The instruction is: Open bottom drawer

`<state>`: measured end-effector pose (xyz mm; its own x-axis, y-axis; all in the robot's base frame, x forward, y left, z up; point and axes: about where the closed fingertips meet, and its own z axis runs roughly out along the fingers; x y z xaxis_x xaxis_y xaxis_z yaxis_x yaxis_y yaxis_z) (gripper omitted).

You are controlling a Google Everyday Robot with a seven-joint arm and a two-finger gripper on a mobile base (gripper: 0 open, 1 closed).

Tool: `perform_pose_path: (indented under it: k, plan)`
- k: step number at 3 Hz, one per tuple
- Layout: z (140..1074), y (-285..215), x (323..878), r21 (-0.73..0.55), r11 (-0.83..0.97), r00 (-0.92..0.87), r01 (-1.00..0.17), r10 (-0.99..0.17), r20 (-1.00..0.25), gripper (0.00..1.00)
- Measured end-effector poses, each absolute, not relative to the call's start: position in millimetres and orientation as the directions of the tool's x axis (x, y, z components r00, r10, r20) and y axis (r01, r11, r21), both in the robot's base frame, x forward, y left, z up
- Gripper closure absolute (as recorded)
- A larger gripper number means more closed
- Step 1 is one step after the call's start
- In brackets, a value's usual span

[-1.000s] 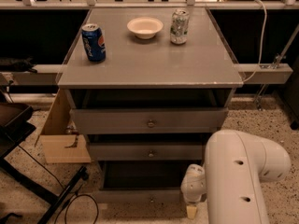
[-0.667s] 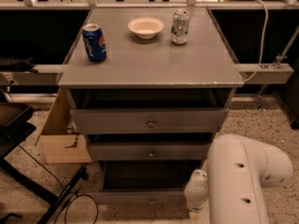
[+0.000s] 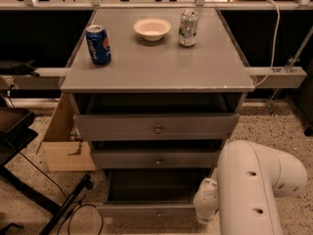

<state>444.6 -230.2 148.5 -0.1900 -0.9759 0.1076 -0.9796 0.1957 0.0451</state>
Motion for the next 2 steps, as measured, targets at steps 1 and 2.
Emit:
perform_pose_path:
  k: [1,2]
  plan:
    - [147.7,-231.0,440.8,0.057,0.2,-0.193,-0.978,-0.975,0.111,1.0]
    - [148.8,-230.2,442.5,0.057,0.2,-0.193,-0.978,-0.975,0.111,1.0]
